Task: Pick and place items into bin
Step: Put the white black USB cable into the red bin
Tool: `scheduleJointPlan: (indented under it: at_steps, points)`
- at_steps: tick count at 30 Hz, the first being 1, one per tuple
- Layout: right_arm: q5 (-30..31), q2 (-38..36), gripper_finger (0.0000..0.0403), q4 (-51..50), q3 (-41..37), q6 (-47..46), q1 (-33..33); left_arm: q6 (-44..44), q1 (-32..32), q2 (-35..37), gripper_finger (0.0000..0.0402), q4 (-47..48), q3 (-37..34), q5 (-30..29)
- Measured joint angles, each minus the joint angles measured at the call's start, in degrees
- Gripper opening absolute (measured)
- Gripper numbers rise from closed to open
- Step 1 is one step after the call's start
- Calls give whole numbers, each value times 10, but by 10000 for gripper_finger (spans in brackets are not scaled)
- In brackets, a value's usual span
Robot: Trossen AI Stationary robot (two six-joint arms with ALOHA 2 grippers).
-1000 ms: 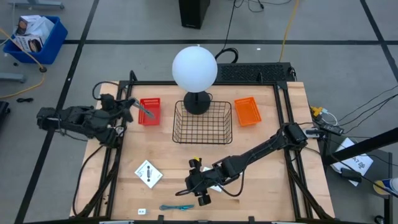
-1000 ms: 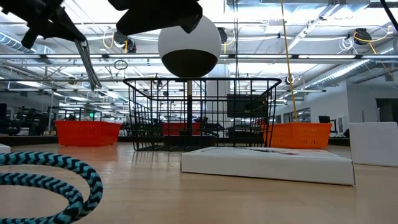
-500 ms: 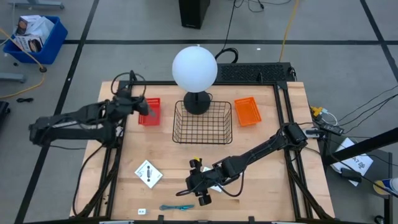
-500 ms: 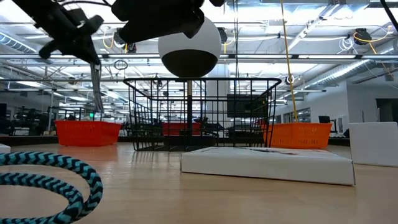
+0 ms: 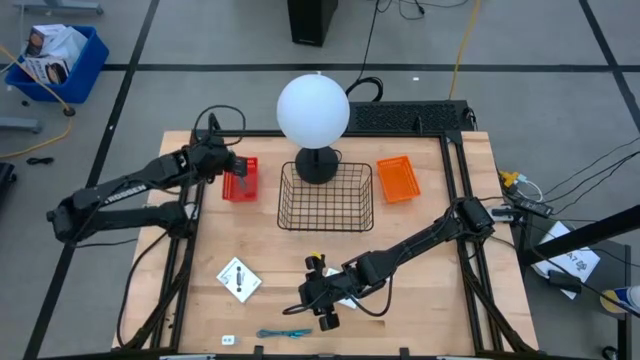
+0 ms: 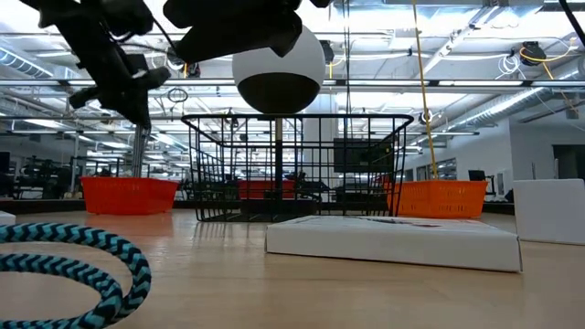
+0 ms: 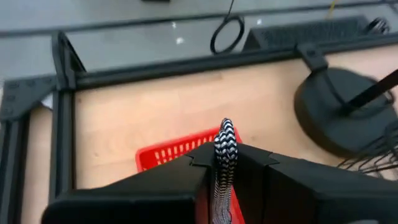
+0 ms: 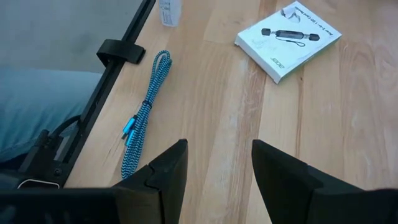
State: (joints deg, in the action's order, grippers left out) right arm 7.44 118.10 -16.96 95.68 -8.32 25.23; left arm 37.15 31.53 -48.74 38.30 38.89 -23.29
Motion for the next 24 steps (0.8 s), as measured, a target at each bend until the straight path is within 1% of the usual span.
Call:
scheduleJointPlan:
  at_steps: [5,8,13,18,24]
  points:
    - [0,0,169,0,0,0,0,-16,19,-28,39,-6,0,56]
    - [0,0,169,0,0,0,0,-25,23,-39,47,-10,0,64]
    - [0,0,169,0,0,0,0,-30,23,-45,73,-14,0,73]
    - [0,0,169,0,0,0,0,-39,23,-45,107,-14,0,74]
    - [0,0,169,0,0,0,0,-40,23,-45,178,-14,0,74]
